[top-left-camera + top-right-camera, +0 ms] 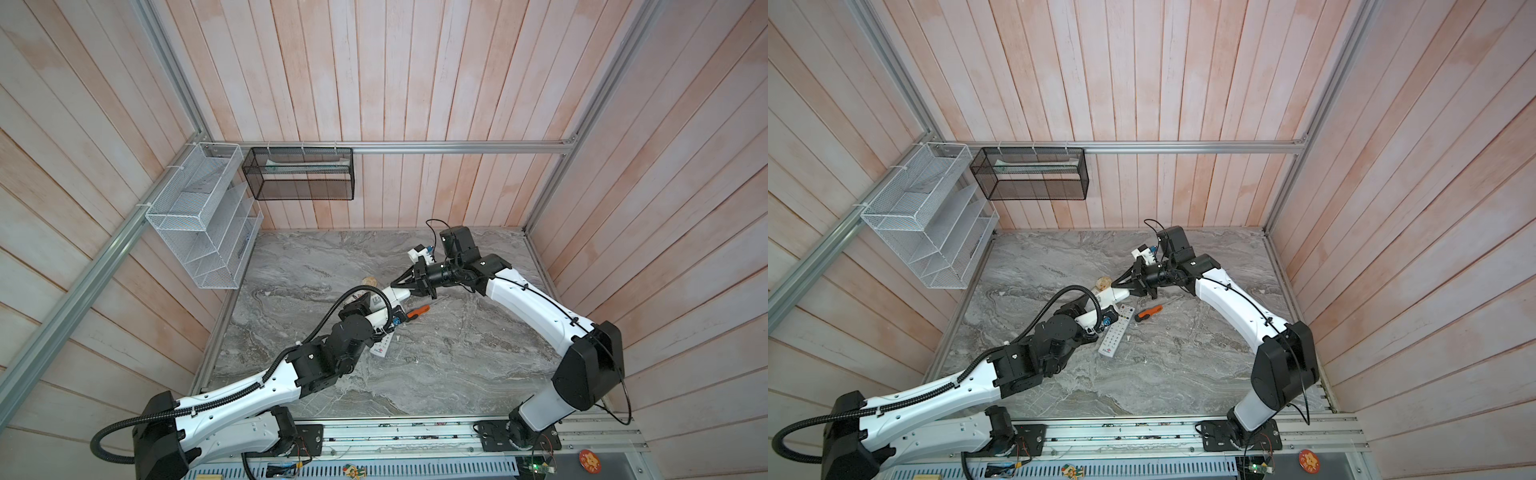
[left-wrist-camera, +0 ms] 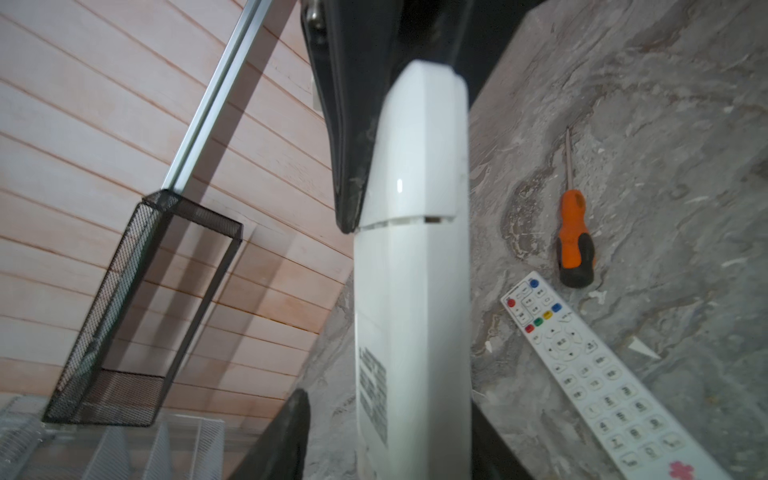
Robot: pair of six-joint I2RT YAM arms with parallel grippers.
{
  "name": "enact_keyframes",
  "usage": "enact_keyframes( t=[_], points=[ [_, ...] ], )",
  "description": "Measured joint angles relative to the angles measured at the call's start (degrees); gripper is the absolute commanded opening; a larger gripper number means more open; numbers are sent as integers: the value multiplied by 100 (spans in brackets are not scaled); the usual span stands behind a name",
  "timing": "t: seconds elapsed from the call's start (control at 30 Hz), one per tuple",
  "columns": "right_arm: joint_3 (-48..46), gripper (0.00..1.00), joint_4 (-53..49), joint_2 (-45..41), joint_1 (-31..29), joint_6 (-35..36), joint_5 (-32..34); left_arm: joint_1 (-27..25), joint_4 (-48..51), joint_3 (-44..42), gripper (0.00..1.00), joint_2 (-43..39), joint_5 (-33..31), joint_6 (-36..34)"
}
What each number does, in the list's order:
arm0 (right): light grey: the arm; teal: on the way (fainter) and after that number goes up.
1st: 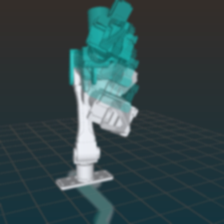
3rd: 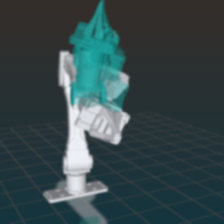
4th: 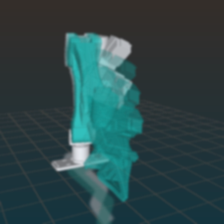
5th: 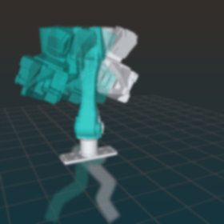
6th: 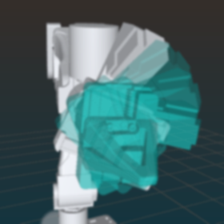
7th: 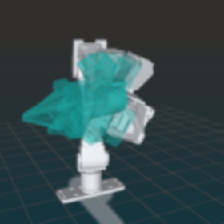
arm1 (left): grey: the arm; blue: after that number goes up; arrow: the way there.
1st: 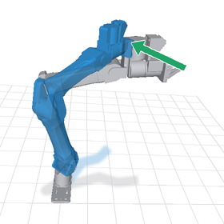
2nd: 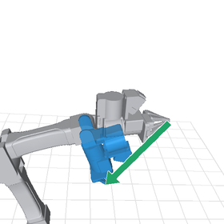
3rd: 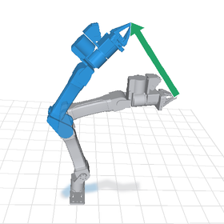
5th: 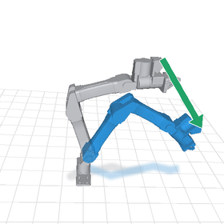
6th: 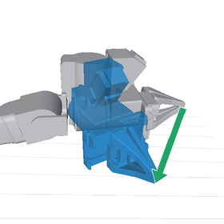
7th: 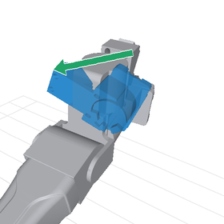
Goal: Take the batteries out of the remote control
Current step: 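Grasp the remote's lower end with the left gripper while the right gripper holds its top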
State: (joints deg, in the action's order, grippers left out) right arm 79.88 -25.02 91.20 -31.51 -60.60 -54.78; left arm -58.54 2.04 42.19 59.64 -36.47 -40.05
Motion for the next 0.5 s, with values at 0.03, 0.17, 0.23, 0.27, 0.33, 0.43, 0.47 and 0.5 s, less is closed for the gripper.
enact_keyframes(
  t=[0.03,0.17,0.23,0.27,0.33,0.43,0.47,0.5],
  points=[
    [-52,6,52,-37,4,-2,0,-2,-28,-2,77,-28,-2,50],
    [-264,5,216,-122,90,-2,11,2,-74,-4,93,-219,-2,334],
    [-297,5,278,-133,153,46,76,2,-13,-4,100,-302,15,584],
    [-304,5,295,-142,184,87,142,2,33,-4,100,-363,20,796],
    [-304,5,304,-142,260,203,291,2,138,11,100,-525,33,1241],
    [-304,5,313,-142,389,415,483,2,293,81,100,-793,52,2135],
    [-304,5,315,-144,435,490,527,2,352,118,100,-890,63,2524],
    [-304,5,315,-149,483,557,564,4,404,157,100,-970,66,2924]
  ],
)
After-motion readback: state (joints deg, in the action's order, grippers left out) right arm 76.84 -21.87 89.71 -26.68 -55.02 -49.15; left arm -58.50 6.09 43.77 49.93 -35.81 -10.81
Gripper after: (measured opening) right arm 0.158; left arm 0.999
